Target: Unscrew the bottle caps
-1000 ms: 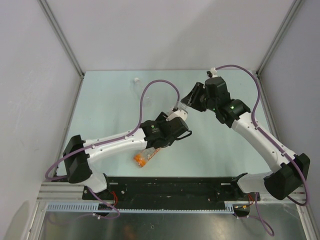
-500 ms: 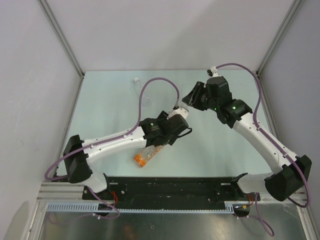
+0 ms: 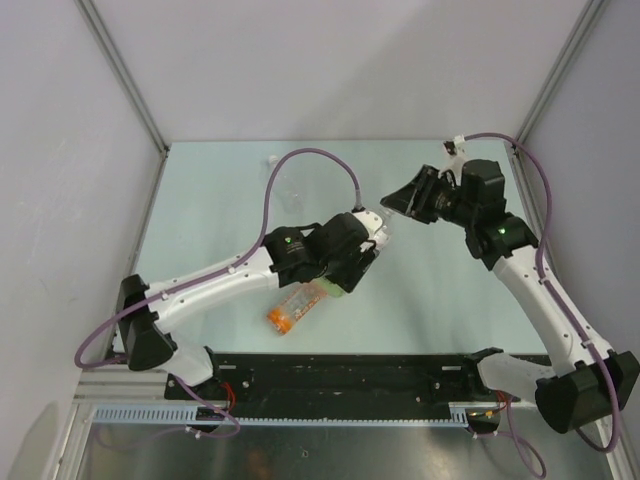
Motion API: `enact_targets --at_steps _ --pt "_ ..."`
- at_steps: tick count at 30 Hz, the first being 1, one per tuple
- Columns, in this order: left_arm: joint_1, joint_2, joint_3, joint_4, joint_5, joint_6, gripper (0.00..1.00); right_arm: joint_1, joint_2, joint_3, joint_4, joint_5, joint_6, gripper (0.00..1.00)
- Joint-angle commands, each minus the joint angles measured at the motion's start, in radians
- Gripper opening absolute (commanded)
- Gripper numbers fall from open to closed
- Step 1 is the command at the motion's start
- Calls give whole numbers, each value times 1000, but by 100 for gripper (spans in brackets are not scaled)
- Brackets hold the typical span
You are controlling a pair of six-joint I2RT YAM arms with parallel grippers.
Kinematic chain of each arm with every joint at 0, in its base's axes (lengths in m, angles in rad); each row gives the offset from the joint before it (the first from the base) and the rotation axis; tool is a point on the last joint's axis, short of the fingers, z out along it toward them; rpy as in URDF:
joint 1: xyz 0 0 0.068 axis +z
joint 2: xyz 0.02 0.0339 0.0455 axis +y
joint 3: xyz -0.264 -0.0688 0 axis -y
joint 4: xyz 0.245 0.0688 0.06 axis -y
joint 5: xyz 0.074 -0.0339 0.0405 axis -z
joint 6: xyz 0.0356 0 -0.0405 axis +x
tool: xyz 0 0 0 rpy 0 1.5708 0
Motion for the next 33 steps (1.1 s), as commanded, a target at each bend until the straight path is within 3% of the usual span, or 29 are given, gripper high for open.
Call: enact_targets --at_steps 1,7,18,22,28,29,30,33 --pt "-39 -75 53 64 330 141 43 -58 -46 -48 251 -169 -12 0" --pt "-39 -114 38 142 538 157 43 -93 -98 -116 425 -313 2 0" --pt "-13 -229 -89 328 878 171 41 -166 -103 -212 840 -619 178 0" --pt "-10 -249 -118 360 931 180 40 -168 -98 -231 980 -674 236 0" --pt "-5 -263 -151 374 914 181 40 -175 -90 -233 995 -669 254 0" --pt "-4 -266 -157 375 897 181 40 -177 -90 -233 990 -663 255 3" --pt "-3 -270 -164 376 877 180 40 -182 -89 -233 985 -655 260 12" --pt "0 -280 -185 376 800 174 40 -194 -94 -233 1006 -642 287 60"
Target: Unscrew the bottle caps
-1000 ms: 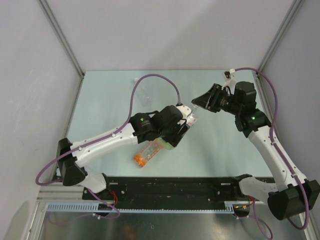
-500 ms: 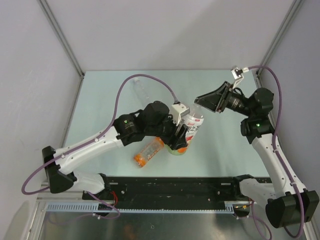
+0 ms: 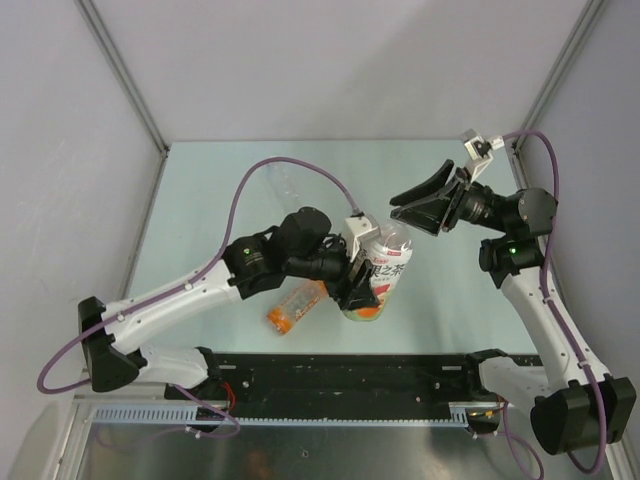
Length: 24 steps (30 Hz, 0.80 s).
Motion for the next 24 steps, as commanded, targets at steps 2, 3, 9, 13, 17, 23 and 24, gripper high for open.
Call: enact_targets --at_steps 2,3,9,13,17,23,24 --pt "-46 -55 -29 71 88 149 40 -25 28 -11 70 121 37 88" --pt "-45 -57 -35 71 66 146 40 -27 25 -11 83 127 51 94" --pt "-42 -54 -63 70 -74 132 40 -54 -10 -9 32 213 75 99" --pt "-41 -53 -81 66 -204 110 40 -68 -41 35 -167 315 21 99" --pt "-41 -38 -82 50 -329 94 40 -47 -44 143 -456 441 -98 99" --pt "-42 19 -43 -13 -547 60 37 81 -10 312 -880 767 -247 99" --pt "-42 33 -33 -30 -586 54 35 116 0 336 -932 836 -263 99"
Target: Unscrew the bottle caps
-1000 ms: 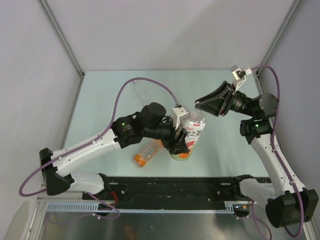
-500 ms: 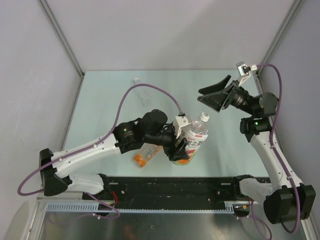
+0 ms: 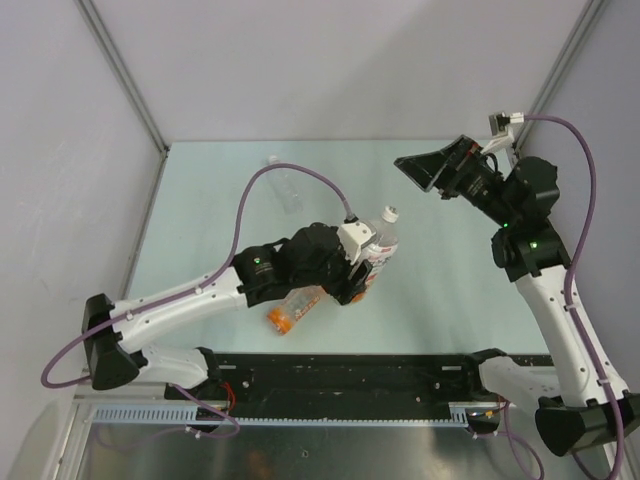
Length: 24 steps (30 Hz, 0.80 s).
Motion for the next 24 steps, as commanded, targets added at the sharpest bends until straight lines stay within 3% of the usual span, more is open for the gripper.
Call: enact_targets --at_steps 1,6,10,20,24 --pt "0 49 61 -63 -244 -43 34 129 29 140 -369 358 -140 99" --pt "-1 110 111 -135 -400 -76 34 274 65 205 -501 642 -162 99" --pt "0 163 160 -193 -484 -99 34 345 111 225 -525 729 -178 99" --pt "-1 279 269 -311 -598 -143 35 406 221 233 -493 725 -169 95" --pt "-5 295 278 -320 -600 -142 35 407 242 233 -472 702 -168 85"
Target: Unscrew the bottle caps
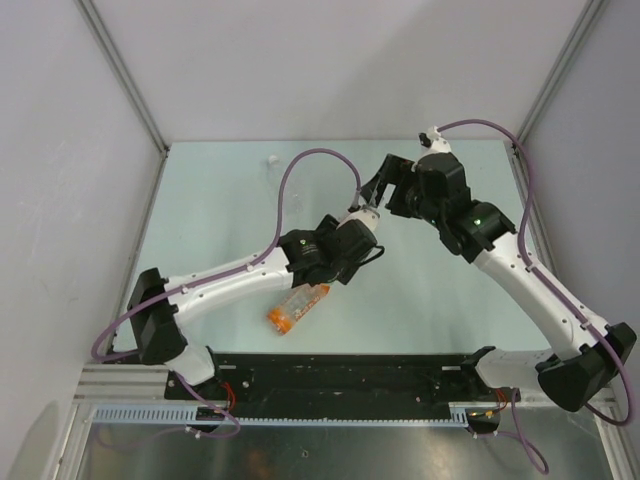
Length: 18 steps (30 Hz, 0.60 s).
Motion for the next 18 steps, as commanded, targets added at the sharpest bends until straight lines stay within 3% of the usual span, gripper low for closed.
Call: enact_targets --at_steps 1,8,15,18 --pt "-6 8 54 -24 -55 -26 35 6 10 44 41 0 -5 82" --pt "-9 14 58 -33 -65 -29 36 6 29 45 51 -35 6 61" --pt "-10 23 70 -36 -63 -31 36 10 42 27 60 -60 37 59" --pt "-10 27 71 -38 -64 -33 36 12 39 19 72 -66 44 48"
